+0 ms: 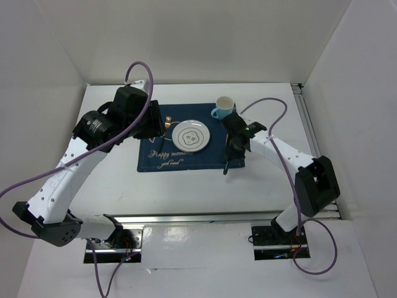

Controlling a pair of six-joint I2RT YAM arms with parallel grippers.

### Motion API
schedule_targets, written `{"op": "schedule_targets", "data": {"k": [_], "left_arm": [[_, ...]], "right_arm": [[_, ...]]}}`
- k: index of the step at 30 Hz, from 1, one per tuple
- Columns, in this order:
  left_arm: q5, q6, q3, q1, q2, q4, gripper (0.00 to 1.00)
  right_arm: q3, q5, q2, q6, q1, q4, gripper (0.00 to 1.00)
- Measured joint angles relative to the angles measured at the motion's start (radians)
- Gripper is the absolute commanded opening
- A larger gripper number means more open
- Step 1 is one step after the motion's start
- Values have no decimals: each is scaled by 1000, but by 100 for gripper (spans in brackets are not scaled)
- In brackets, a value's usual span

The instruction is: Set the dinner table for one person

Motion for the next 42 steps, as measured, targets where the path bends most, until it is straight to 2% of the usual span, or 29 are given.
{"op": "schedule_targets", "data": {"k": [3,7,12,16,19,22,23,25,30,32,33,36,42], "left_arm": [[0,5,-3,0,12,4,60],[0,19,-10,0,19,8,60],[0,20,-10,0,19,8,60],[0,23,-10,0,19,8,60],[-1,24,-10,0,19,7,60],[-2,26,-10,0,22,7,60],[-3,26,-10,0,23,7,60],[-3,27,-10,0,26,7,60],[-3,27,-10,0,32,7,60],[-3,27,-10,0,35,7,60],[-3,27,-10,0,37,7,60],[-4,34,-10,0,43,6,60],[-16,47,-10,0,44,7,60]], "right_arm": [[120,-21,114,-166,-2,52,4],[245,-44,272,-306,-3,89,0],[363,-60,443,-377,-19,97,0],[406,-69,529,-384,-45,105,7],[414,-82,556,-372,-64,103,22],[417,-89,558,-362,-80,103,48],[420,-89,558,-357,-84,103,48],[422,-92,557,-354,-87,104,55],[422,-90,512,-349,-94,93,58],[422,-85,466,-347,-95,84,66],[422,-82,433,-346,-97,78,76],[418,-53,310,-331,-114,63,98],[345,85,25,-232,-272,-8,100]]}}
